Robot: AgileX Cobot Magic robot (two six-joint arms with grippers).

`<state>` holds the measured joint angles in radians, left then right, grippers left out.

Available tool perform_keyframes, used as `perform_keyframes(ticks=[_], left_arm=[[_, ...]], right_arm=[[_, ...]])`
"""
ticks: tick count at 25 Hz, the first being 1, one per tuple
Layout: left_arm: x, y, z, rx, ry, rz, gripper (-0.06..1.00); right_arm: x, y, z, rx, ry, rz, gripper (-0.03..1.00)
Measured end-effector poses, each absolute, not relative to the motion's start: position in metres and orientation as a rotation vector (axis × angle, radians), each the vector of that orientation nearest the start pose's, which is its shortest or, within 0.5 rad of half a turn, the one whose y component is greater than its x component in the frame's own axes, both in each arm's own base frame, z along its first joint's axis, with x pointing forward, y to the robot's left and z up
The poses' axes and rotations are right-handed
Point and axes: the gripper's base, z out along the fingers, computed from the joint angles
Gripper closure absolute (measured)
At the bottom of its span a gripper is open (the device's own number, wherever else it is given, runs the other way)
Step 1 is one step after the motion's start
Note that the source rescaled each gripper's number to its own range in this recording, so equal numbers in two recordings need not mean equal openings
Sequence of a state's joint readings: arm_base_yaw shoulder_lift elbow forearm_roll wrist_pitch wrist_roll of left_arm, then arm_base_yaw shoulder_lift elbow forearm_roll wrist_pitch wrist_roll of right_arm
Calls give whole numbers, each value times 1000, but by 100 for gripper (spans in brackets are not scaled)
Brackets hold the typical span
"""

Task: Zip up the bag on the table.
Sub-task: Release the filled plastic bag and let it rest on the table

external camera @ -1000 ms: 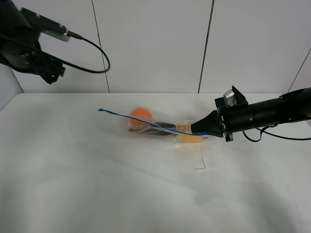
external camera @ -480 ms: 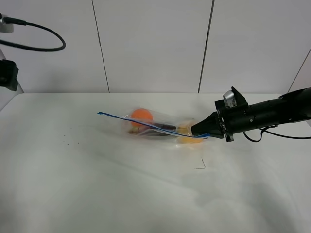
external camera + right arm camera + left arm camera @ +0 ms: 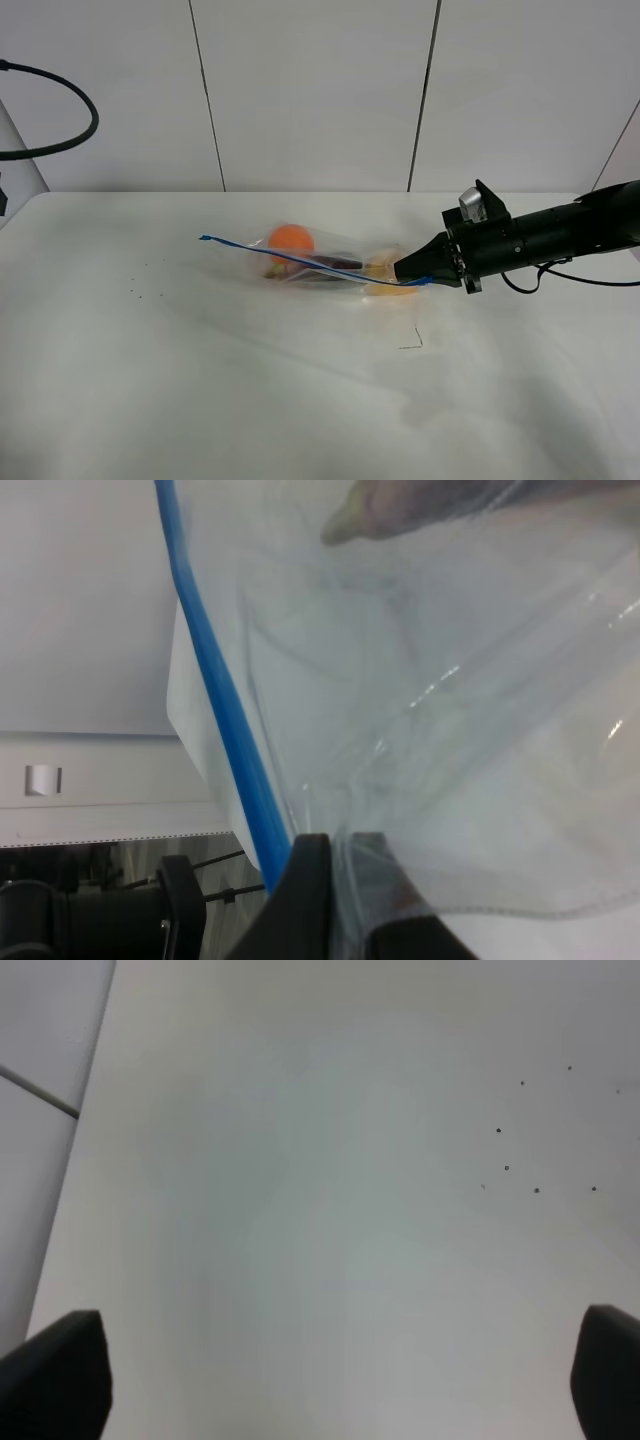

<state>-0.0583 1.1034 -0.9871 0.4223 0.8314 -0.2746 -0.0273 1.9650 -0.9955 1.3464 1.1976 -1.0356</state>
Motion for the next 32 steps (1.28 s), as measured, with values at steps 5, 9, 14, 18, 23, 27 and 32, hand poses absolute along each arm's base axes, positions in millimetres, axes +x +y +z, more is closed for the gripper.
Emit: perform_keyframes(ticks=[5,9,14,18,23,27,32], left_arm=[[194,17,357,-73,2294,336,-5],[164,19,368,-92,2219,325,-5],[124,21,369,-86,2151,329,-5],[85,21,360,-130,2164,262,-5],[55,17,348,-102,2128,181,-5],[37,13,336,-92,2087,114,-5],[16,9,326,-6,1982,68,-5]], right_arm=[[329,74,152,-134,2502,1594,97],[329,74,152,-136,2501,1593,97],[329,74,152,-142,2499,1591,97],[329,74,152,-146,2497,1590,97],[329,74,152,-155,2494,1587,97],[329,74,152,-159,2492,1586,97],[329,74,152,-161,2491,1585,97]])
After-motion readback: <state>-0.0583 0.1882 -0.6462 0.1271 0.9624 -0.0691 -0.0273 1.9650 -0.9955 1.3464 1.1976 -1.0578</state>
